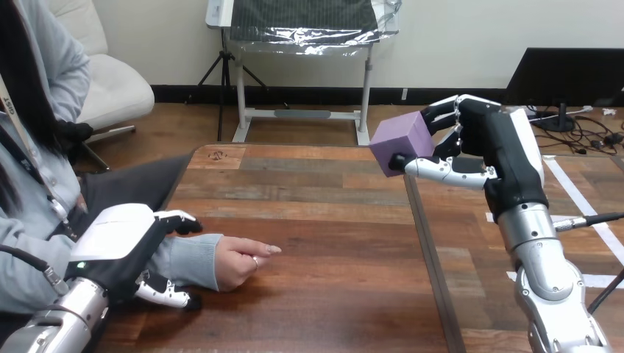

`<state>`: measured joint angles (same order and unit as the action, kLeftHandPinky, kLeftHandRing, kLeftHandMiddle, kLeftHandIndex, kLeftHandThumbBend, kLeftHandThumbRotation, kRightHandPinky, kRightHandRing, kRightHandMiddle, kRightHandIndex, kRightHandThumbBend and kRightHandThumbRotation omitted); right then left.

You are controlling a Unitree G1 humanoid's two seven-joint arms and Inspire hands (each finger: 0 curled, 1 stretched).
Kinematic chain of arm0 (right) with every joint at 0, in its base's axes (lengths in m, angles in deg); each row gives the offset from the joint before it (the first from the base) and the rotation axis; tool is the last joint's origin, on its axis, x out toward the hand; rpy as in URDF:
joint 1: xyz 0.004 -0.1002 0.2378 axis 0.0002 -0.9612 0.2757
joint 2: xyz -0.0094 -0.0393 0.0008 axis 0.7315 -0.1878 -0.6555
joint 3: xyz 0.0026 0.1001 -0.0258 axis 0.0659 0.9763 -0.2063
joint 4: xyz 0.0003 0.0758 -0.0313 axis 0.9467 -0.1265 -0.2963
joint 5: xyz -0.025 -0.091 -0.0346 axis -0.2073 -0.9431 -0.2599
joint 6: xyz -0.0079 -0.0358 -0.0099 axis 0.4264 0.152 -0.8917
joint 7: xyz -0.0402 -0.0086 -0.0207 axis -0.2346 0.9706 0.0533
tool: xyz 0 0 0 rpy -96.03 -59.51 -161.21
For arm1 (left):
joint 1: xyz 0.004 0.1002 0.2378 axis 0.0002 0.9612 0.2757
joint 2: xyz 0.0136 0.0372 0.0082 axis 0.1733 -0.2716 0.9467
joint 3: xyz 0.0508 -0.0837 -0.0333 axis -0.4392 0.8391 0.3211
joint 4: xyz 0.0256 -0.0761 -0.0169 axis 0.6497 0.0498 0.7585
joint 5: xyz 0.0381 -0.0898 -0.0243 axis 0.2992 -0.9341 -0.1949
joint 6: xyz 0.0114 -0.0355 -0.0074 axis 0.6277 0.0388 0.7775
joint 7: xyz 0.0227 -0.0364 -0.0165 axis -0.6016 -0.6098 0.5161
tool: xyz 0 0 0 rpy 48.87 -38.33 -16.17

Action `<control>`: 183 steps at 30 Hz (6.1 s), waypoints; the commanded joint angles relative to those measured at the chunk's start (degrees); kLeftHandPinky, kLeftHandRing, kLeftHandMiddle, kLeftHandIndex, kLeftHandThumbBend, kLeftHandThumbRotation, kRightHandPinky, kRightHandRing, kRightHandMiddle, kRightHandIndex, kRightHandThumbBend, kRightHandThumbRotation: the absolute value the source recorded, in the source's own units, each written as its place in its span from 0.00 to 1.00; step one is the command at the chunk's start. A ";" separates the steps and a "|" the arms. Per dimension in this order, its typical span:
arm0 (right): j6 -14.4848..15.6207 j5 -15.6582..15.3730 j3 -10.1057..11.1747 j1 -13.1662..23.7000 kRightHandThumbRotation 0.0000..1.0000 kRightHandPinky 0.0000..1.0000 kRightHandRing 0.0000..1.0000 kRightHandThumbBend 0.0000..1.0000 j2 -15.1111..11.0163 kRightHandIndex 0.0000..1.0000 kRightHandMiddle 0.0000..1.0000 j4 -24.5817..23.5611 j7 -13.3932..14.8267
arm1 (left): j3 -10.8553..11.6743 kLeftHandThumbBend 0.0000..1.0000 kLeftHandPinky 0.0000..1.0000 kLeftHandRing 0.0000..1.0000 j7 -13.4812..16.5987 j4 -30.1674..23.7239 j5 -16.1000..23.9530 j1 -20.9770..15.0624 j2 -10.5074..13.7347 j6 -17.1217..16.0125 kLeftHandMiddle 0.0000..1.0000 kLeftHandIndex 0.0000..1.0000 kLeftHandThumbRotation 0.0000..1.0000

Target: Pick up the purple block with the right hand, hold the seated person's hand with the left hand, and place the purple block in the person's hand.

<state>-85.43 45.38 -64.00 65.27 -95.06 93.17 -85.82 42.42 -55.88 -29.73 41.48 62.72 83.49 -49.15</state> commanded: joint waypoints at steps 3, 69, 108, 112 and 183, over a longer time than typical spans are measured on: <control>0.95 0.97 1.53 1.21 0.00 0.20 0.26 0.77 -0.22 0.47 0.39 -5.12 -0.43 | -1.73 1.00 0.70 0.72 3.50 2.40 0.88 -5.93 1.70 -0.69 0.71 0.70 0.23; 1.20 0.11 0.75 -0.63 0.00 0.20 0.25 0.78 1.38 0.47 0.36 -6.61 -3.16 | -8.54 0.92 0.21 0.26 11.46 16.02 0.35 -12.01 -1.70 -4.71 0.33 0.33 0.00; 0.83 -3.09 -3.29 -1.98 0.00 0.23 0.30 0.77 4.14 0.47 0.41 -5.05 -3.21 | -7.59 0.90 0.18 0.23 12.81 12.60 -1.30 -11.33 -1.54 -9.35 0.29 0.30 0.00; 0.56 -3.44 -3.76 -2.11 0.00 0.23 0.30 0.77 4.54 0.47 0.40 -4.24 -3.15 | -7.16 0.90 0.18 0.23 12.01 11.61 -1.85 -11.10 -1.42 -9.29 0.29 0.30 0.00; 2.15 -11.75 -12.06 -9.65 0.00 0.19 0.23 0.79 10.12 0.47 0.33 -8.92 -1.87 | -4.02 0.89 0.16 0.20 6.95 -5.68 -6.75 -10.74 -2.69 -11.46 0.27 0.29 0.00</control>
<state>-82.66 33.89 -75.15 54.11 -86.11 88.26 -88.22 35.69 -49.66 -29.08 37.77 57.70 82.64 -58.95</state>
